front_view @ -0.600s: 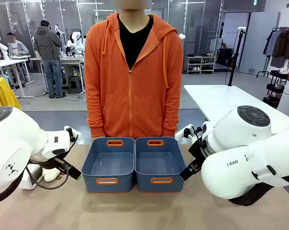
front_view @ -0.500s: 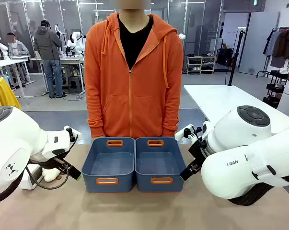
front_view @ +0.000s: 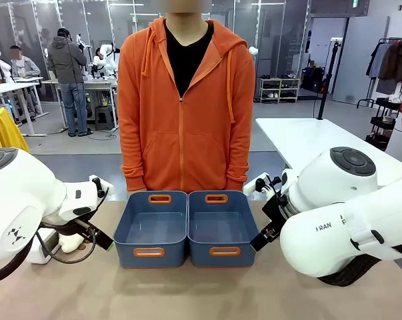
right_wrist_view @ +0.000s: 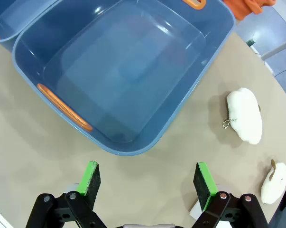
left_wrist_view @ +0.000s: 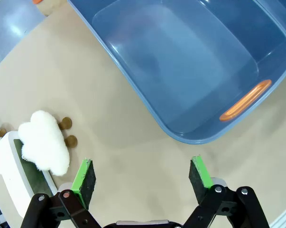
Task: Sort the digital clocks into the basket.
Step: Pick up the Digital clock from the table and place it into the empty Plastic storage basket.
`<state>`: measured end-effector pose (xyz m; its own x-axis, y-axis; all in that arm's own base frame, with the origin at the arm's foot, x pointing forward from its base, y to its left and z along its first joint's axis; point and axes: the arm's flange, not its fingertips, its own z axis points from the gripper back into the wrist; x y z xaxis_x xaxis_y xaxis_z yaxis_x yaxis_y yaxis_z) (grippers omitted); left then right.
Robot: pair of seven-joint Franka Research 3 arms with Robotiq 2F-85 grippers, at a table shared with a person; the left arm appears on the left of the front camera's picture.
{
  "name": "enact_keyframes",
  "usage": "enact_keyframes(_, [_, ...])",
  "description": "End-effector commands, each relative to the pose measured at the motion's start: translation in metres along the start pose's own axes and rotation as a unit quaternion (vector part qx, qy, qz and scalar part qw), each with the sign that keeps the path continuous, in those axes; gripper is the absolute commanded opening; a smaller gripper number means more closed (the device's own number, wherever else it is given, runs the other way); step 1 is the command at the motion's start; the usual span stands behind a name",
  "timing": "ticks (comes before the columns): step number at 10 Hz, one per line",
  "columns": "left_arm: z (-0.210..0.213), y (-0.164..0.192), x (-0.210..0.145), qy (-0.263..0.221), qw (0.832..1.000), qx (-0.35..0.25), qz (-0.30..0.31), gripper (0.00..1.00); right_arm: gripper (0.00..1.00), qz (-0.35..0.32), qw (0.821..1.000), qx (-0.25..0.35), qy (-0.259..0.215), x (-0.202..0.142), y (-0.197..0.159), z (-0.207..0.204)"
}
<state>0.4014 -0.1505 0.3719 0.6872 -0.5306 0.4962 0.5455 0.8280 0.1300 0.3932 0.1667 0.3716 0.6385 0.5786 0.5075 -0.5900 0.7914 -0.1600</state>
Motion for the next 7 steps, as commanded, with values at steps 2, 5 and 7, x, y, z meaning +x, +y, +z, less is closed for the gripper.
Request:
enact_keyframes(2, [0.0, 0.0, 0.0, 0.0, 1.0, 0.0, 0.0, 1.0, 1.0, -0.001, 1.0, 0.0, 0.0, 0.0, 0.0, 0.0])
enact_keyframes(5, [0.031, 0.017, 0.006, 0.027, 0.999, -0.022, -0.025, 1.0, 1.0, 0.012, 1.0, 0.01, -0.012, 0.002, -0.031, 0.031])
enact_keyframes(7, [0.104, 0.075, 0.01, 0.006, 0.993, -0.121, -0.004, 1.0, 1.0, 0.015, 0.998, 0.053, -0.037, -0.017, -0.101, 0.087])
